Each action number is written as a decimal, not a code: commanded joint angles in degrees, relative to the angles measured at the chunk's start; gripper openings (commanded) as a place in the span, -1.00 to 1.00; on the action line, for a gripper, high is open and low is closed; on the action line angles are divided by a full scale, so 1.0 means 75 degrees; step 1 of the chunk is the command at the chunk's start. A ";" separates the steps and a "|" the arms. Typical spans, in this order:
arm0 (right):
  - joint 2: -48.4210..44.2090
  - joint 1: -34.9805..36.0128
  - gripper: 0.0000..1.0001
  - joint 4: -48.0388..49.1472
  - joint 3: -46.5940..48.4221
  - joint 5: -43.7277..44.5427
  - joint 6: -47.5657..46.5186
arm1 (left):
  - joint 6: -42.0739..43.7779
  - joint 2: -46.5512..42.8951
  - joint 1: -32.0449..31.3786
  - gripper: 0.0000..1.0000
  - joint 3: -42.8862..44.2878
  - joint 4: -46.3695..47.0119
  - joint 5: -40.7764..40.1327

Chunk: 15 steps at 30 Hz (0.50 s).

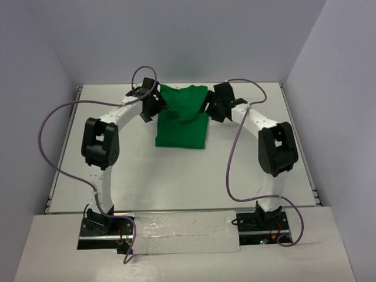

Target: Fold and stack the t-shirts

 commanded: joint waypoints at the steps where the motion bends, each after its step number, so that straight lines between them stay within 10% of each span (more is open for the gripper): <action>1: -0.1883 -0.0079 0.58 0.0149 -0.1215 0.0060 -0.0270 | -0.0132 -0.2230 -0.0135 0.78 -0.0921 0.0331 -0.0657; 9: -0.3813 -0.0074 0.47 0.1131 -0.4316 -0.0964 0.0459 | -0.0231 -0.3669 -0.0694 0.41 -0.3858 0.1290 -0.0330; 15: -0.2691 -0.0070 0.08 0.1001 -0.3639 -0.1256 0.0207 | -0.0171 -0.3501 -0.0726 0.20 -0.4567 0.2000 -0.0149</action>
